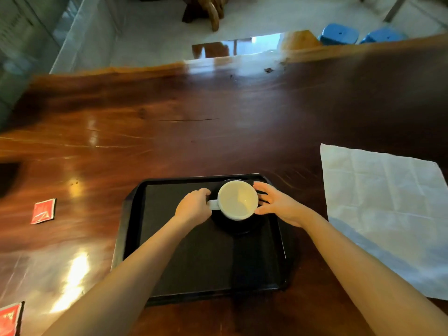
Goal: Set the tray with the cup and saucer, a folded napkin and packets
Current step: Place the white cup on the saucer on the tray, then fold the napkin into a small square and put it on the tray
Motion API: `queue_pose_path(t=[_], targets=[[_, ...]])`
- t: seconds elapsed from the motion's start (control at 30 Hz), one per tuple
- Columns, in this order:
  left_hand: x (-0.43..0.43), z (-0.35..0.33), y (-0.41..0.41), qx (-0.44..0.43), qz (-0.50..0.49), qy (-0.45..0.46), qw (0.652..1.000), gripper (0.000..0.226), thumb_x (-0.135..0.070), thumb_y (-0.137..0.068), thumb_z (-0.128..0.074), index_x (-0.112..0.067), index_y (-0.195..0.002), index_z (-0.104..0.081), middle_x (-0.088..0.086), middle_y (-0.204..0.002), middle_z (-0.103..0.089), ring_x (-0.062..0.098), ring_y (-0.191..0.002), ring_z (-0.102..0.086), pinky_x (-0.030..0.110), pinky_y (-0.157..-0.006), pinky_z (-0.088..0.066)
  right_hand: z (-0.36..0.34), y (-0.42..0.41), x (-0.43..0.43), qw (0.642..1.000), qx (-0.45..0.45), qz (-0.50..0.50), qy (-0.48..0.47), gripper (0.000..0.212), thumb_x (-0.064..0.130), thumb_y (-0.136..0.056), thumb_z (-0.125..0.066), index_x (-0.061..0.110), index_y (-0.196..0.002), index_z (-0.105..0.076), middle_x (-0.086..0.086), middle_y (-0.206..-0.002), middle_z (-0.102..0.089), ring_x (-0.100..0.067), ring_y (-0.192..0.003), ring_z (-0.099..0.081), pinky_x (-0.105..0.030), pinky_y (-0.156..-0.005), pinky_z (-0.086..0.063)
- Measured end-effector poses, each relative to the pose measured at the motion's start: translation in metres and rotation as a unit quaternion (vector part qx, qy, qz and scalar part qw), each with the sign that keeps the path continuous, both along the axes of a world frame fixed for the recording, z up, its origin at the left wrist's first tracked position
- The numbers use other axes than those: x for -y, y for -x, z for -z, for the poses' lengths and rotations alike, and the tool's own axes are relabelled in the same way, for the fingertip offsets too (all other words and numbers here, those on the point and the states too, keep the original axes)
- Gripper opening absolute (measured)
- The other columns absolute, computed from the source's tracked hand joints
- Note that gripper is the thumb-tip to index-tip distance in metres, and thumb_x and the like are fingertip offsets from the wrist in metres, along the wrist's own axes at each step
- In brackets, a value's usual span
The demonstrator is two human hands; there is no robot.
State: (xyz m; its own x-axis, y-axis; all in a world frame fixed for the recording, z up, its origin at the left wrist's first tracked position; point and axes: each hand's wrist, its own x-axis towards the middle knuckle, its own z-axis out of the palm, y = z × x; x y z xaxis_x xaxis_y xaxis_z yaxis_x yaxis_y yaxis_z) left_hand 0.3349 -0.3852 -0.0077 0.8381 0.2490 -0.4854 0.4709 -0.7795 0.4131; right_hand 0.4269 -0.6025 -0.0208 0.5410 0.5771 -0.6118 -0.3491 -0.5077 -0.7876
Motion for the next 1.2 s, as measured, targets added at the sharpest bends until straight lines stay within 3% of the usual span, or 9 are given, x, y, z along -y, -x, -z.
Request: queue_pose_path(t=[0.17, 0.37, 0.57, 0.7, 0.83, 1.03, 1.13, 1.2], targets=[[-0.013, -0.030, -0.003, -0.006, 0.033, -0.071, 0.997, 0.055, -0.007, -0.086, -0.051, -0.014, -0.139, -0.035, 0.011, -0.129, -0.052, 0.030, -0.109, -0.054, 0.039, -0.075, -0.051, -0.025, 0.005, 0.016, 0.997, 0.047, 0.024, 0.051, 0.077, 0.006, -0.080, -0.069, 0.020, -0.144, -0.028, -0.001, -0.150, -0.032, -0.019, -0.137, -0.032, -0.042, -0.112, -0.029], [-0.007, -0.061, -0.014, 0.073, 0.075, -0.077, 0.991, 0.052, -0.012, -0.087, -0.054, -0.013, -0.136, -0.039, 0.012, -0.131, -0.053, 0.030, -0.117, -0.050, 0.039, -0.086, -0.046, -0.050, 0.031, 0.040, 0.981, 0.123, 0.045, 0.142, 0.059, 0.017, -0.089, -0.061, 0.015, -0.141, -0.034, -0.008, -0.144, -0.041, -0.023, -0.126, -0.045, -0.029, -0.096, -0.041], [0.060, -0.073, -0.023, 0.101, 0.174, -0.024, 0.979, 0.049, -0.015, -0.088, -0.053, -0.012, -0.136, -0.040, 0.010, -0.132, -0.052, 0.028, -0.116, -0.051, 0.031, -0.080, -0.043, -0.055, 0.060, 0.082, 0.957, 0.169, 0.055, 0.230, 0.054, 0.022, -0.092, -0.055, 0.014, -0.140, -0.033, -0.011, -0.143, -0.041, -0.027, -0.126, -0.045, -0.034, -0.098, -0.043], [0.109, -0.060, -0.023, 0.095, 0.239, -0.017, 0.966, 0.049, -0.018, -0.088, -0.054, -0.010, -0.135, -0.041, 0.013, -0.131, -0.053, 0.030, -0.118, -0.050, 0.037, -0.090, -0.044, -0.050, 0.062, 0.129, 0.940, 0.179, 0.065, 0.284, 0.055, 0.019, -0.092, -0.055, 0.007, -0.141, -0.032, -0.016, -0.144, -0.040, -0.029, -0.128, -0.044, -0.035, -0.097, -0.042], [0.163, -0.042, -0.031, 0.063, 0.270, -0.028, 0.960, 0.050, -0.024, -0.090, -0.053, -0.013, -0.137, -0.039, 0.012, -0.134, -0.049, 0.030, -0.119, -0.050, 0.036, -0.090, -0.045, -0.035, 0.052, 0.186, 0.910, 0.217, 0.036, 0.352, 0.056, 0.023, -0.092, -0.054, 0.008, -0.141, -0.032, -0.014, -0.145, -0.039, -0.030, -0.129, -0.041, -0.036, -0.102, -0.038], [0.284, 0.001, -0.037, 0.064, 0.267, 0.019, 0.961, 0.047, -0.026, -0.090, -0.052, -0.016, -0.135, -0.041, 0.008, -0.135, -0.049, 0.029, -0.123, -0.045, 0.039, -0.097, -0.043, 0.012, 0.035, 0.277, 0.857, 0.266, -0.082, 0.433, 0.068, 0.044, -0.090, -0.050, 0.013, -0.144, -0.022, -0.009, -0.150, -0.026, -0.031, -0.138, -0.021, -0.044, -0.110, -0.027], [0.342, 0.032, -0.019, 0.035, 0.288, 0.090, 0.953, 0.051, -0.025, -0.091, -0.053, -0.019, -0.139, -0.037, 0.004, -0.145, -0.040, 0.024, -0.134, -0.033, 0.037, -0.108, -0.032, 0.034, 0.041, 0.307, 0.857, 0.290, -0.135, 0.403, 0.075, 0.046, -0.091, -0.047, 0.015, -0.148, -0.009, -0.006, -0.157, -0.005, -0.029, -0.144, -0.004, -0.046, -0.113, -0.015], [0.367, 0.050, -0.005, 0.035, 0.315, 0.064, 0.946, 0.057, -0.029, -0.090, -0.054, -0.017, -0.142, -0.032, 0.005, -0.150, -0.031, 0.022, -0.140, -0.021, 0.034, -0.113, -0.021, 0.050, 0.050, 0.326, 0.857, 0.289, -0.188, 0.382, 0.080, 0.047, -0.092, -0.044, 0.017, -0.149, 0.003, -0.005, -0.158, 0.014, -0.028, -0.144, 0.013, -0.048, -0.115, -0.002]])
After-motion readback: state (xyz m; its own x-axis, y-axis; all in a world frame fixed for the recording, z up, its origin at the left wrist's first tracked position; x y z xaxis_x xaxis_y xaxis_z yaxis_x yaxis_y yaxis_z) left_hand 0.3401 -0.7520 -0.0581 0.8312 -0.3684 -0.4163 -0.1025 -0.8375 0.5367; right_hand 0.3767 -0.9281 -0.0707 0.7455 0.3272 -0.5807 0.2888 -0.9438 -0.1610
